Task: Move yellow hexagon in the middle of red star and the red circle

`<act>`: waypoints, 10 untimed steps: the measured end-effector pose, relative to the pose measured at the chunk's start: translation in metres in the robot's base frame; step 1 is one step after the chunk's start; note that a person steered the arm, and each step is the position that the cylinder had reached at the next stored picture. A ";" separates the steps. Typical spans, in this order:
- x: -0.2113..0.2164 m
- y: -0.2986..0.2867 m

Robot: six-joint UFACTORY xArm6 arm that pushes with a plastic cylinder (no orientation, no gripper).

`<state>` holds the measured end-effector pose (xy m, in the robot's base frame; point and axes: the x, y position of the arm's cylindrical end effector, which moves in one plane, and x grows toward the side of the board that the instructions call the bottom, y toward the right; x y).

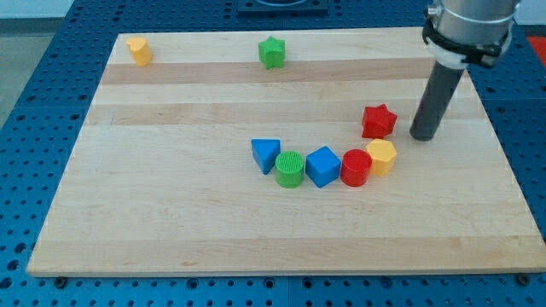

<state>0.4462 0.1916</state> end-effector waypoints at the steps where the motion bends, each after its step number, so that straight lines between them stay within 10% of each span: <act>1: 0.022 0.000; 10: 0.055 -0.044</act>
<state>0.5007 0.1475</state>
